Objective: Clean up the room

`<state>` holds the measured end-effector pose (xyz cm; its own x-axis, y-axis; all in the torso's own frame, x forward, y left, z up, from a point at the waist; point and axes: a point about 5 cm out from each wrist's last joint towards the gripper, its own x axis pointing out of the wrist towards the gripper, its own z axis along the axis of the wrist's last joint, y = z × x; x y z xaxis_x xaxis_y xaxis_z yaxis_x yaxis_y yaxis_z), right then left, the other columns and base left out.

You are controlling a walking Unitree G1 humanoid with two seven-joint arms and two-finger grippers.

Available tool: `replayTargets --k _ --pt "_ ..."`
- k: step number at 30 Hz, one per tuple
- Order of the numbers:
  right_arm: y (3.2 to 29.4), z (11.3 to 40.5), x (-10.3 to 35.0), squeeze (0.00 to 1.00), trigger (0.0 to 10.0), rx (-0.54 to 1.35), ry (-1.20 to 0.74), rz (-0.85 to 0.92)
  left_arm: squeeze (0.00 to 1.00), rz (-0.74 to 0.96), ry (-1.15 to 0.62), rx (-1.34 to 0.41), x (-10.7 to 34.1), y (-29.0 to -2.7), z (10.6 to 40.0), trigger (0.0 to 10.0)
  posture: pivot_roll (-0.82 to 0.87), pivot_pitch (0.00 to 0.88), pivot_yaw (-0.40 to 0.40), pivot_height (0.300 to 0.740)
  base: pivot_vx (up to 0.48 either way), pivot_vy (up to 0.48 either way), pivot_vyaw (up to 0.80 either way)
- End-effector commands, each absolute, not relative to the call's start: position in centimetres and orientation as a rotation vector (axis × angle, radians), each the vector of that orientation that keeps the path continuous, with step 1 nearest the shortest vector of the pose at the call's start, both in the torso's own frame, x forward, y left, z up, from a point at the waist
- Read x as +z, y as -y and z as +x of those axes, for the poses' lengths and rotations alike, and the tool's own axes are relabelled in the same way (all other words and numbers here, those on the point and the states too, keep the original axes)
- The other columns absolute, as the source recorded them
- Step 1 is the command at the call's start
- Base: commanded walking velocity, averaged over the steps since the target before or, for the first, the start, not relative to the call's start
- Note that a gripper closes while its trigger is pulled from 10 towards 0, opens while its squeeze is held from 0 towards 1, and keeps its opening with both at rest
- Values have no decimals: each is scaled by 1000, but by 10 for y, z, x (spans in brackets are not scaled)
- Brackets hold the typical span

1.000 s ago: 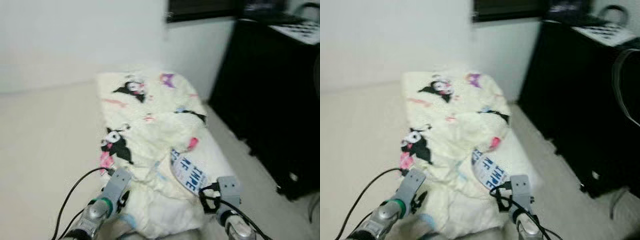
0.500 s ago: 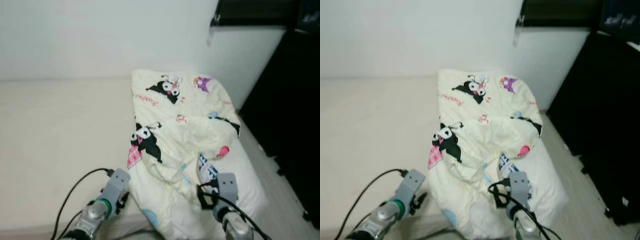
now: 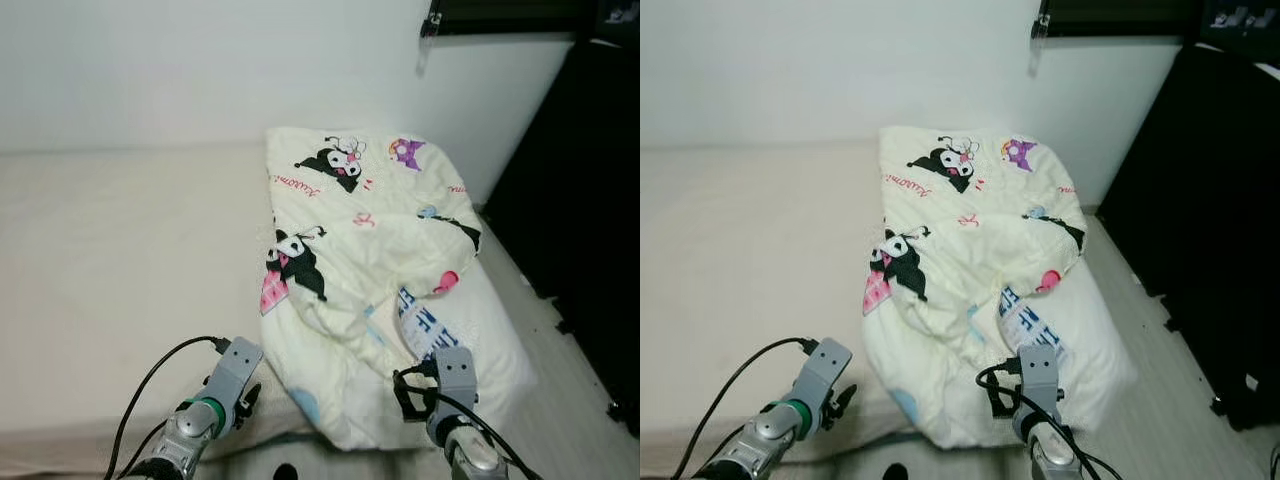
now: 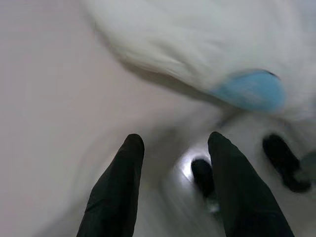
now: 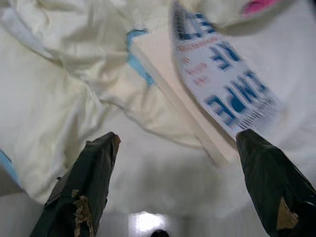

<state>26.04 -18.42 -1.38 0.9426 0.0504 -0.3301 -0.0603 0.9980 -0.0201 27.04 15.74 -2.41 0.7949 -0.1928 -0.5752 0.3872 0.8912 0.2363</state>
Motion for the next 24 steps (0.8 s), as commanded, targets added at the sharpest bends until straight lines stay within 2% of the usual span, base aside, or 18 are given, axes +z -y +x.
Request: replayTargets --k 1,5,17,24 --pt "187 250 -22 0 10000 36 -369 -22 0 353 -585 -324 -26 -157 269 10000 -1 42 27 734 -446 0 0" --pt "188 251 -22 0 10000 35 -368 -22 0 354 -582 -324 -25 -156 269 10000 -1 42 27 734 -418 0 0" --pt "187 251 -22 0 10000 38 -370 -23 0 347 -554 -341 -22 -154 272 10000 -1 38 29 734 0 0 0" --pt "187 252 -21 0 10000 39 -369 -24 0 344 -545 -344 -21 -155 273 10000 -1 38 29 734 452 0 0"
